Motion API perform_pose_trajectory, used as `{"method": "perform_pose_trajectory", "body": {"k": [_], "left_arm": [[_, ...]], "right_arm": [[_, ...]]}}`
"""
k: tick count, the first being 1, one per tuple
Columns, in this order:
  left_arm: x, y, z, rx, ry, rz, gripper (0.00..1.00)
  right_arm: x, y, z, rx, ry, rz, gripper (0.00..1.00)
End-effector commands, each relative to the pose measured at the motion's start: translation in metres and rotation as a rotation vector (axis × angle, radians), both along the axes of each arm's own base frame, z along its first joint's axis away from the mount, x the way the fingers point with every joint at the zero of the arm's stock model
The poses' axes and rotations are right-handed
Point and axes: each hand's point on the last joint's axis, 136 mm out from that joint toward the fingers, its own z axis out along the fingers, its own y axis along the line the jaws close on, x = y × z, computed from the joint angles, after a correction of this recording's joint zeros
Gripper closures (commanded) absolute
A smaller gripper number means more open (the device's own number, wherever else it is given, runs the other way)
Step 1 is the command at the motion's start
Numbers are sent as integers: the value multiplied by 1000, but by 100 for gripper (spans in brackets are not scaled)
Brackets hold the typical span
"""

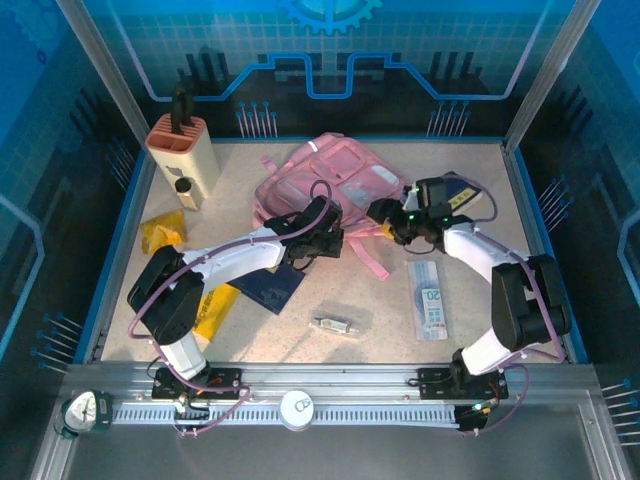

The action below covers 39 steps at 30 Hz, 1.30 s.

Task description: Pack the student bag

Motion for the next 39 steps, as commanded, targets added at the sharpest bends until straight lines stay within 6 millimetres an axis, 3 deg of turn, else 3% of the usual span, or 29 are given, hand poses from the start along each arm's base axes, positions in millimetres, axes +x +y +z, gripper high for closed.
{"method": "perform_pose_trajectory", "body": {"k": [1,10,14,17,18,23,28,34,36,39], "left_arm": [[5,-13,26,-68,-47,-6,100],[1,-19,29,-67,-47,-36,100],[0,-21,31,-62,-45,-50,100],[-2,-21,33,-53,-40,-62,100],[-3,-20,34,-51,-39,-66,100],[-10,-7,43,-18,-71,-85,100],[-13,38,39,104,-83,-44,100],[-17,89,31,126,-21,32,100],[-20,84,35,92,-15,9,100],[-26,58,44,-30,5,-50,100]], "right_arm": [[-4,25,7,87,14,-7,28],[4,50,-10,161,51,-60,33],[14,53,-18,170,43,-62,50],[16,50,-29,129,28,-51,69],[24,53,-18,129,-12,-38,75],[33,42,-14,49,-47,-2,100],[38,27,8,11,-95,48,100],[44,7,31,-43,-147,74,100],[49,3,35,-51,-155,75,100],[64,-7,41,-57,-166,48,100]]}}
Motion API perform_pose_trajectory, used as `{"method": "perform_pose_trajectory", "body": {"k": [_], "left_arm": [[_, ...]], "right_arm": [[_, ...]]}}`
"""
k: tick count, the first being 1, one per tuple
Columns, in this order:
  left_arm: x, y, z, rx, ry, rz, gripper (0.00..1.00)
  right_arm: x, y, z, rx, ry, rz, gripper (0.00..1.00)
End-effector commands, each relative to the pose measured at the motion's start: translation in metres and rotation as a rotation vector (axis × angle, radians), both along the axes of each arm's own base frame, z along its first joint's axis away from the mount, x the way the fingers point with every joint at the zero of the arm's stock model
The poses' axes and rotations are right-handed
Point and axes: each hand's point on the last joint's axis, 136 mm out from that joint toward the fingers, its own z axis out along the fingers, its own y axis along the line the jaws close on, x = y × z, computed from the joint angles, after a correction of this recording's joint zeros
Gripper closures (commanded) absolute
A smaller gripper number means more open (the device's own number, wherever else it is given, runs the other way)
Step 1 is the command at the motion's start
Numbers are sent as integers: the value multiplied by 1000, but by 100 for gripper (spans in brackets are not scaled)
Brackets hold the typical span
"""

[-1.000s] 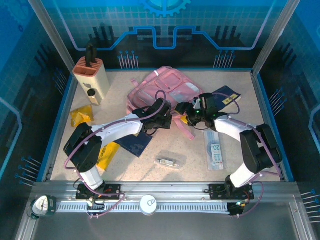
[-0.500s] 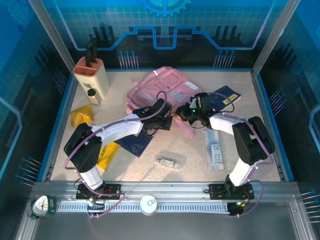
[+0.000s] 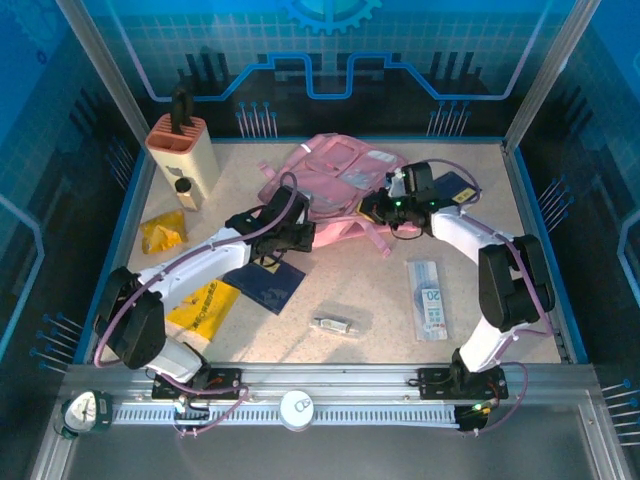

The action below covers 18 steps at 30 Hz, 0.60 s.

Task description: Pack the student bag

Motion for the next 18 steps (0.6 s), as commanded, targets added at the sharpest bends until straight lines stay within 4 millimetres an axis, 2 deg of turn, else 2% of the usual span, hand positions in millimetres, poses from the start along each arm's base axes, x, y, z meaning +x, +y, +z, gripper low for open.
{"method": "perform_pose_trajectory", "body": {"k": [1,5,8,10,14,16,18], "left_arm": [[-20,-16,11,-86,44,-72,100],[-23,-58,17,-141,50,-125,100],[-18,-95,15,-185,55,-158,100],[-10,-111,10,-202,61,-155,100],[7,-119,-1,-185,63,-115,100],[10,-121,-2,-187,62,-109,100],[9,-124,-1,-205,60,-118,100]], "right_arm": [[36,-35,21,-71,-104,-75,100],[60,-47,14,-122,-77,-94,100],[74,-54,9,-147,-65,-116,89],[77,-55,6,-149,-55,-114,75],[66,-63,5,-175,-60,-121,52],[54,-70,9,-172,-57,-127,43],[37,-73,8,-147,-33,-134,38]]}}
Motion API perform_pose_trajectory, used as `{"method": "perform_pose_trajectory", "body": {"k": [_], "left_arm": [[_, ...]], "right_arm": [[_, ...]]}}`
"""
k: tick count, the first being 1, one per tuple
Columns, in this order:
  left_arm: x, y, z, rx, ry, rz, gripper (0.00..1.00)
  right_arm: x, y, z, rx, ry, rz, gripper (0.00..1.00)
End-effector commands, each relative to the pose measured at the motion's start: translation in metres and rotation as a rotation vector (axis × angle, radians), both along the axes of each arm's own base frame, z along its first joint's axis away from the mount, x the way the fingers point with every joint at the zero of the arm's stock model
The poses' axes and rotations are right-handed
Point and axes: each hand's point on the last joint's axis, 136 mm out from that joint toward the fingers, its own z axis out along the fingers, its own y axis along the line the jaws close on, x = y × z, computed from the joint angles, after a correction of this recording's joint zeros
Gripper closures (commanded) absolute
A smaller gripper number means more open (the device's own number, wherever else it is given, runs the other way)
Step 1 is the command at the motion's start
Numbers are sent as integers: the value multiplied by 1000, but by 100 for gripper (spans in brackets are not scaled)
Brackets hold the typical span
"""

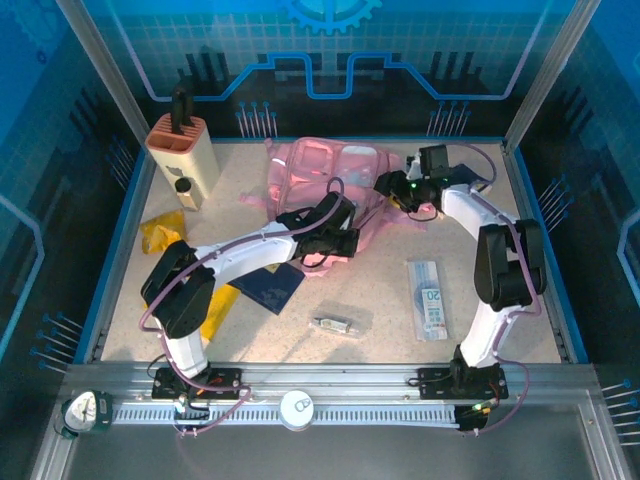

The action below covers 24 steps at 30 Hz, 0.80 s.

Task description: Pack the student bag

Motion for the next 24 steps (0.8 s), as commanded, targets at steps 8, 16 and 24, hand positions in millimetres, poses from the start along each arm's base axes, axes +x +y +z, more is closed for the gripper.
{"method": "perform_pose_trajectory", "body": {"k": [8,16,24], "left_arm": [[3,-20,24,-88,-40,-35,100],[-6,-30,28,-77,-44,-93,100],[-14,-14,29,5,-58,-127,100]], "right_arm": [[-76,33,1,172,48,28,33],[-69,62,-22,177,77,21,35],[-65,47,-26,71,38,32,83]]}}
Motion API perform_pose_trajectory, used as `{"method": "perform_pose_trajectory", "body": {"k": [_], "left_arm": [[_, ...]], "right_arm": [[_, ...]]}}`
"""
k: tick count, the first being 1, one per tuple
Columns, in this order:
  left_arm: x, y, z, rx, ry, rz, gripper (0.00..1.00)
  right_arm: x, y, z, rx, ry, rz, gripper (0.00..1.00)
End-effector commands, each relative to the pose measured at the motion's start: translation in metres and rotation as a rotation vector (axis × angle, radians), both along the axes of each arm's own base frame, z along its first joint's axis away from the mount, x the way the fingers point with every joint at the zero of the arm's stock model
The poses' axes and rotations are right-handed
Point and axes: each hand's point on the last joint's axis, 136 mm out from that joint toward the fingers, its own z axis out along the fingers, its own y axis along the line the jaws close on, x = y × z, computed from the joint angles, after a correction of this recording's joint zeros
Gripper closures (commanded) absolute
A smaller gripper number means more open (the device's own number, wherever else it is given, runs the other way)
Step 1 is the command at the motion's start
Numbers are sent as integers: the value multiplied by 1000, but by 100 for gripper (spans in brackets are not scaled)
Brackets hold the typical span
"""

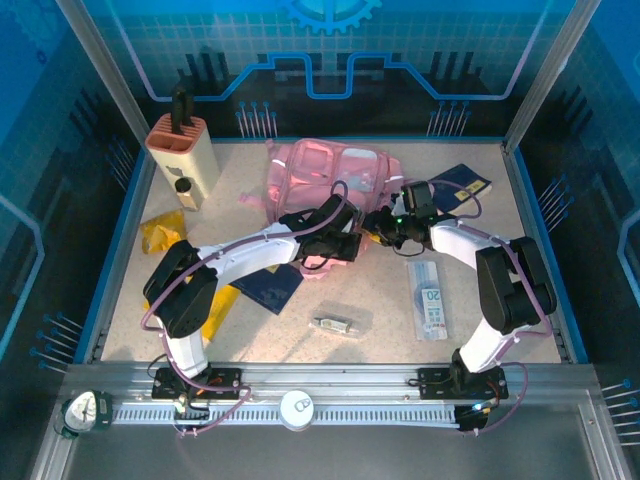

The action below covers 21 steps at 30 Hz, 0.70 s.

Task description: Pack the student bag

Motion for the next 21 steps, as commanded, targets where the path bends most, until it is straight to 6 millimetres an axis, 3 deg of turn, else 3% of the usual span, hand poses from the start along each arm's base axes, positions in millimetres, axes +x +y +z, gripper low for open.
{"method": "perform_pose_trajectory", "body": {"k": [1,4,13,16,21], "left_arm": [[-3,-3,35,0,-83,-65,100],[-6,20,33,70,-100,-56,100],[-7,113,16,118,-47,96,100],[-5,123,10,110,-15,122,100],[3,93,19,-22,1,89,100]], "right_arm": [[15,-8,15,-60,-99,13,89],[20,-21,21,-118,-124,27,100],[52,-49,39,-187,-167,18,100],[66,-49,39,-210,-172,27,100],[86,-49,43,-239,-190,35,95]]}}
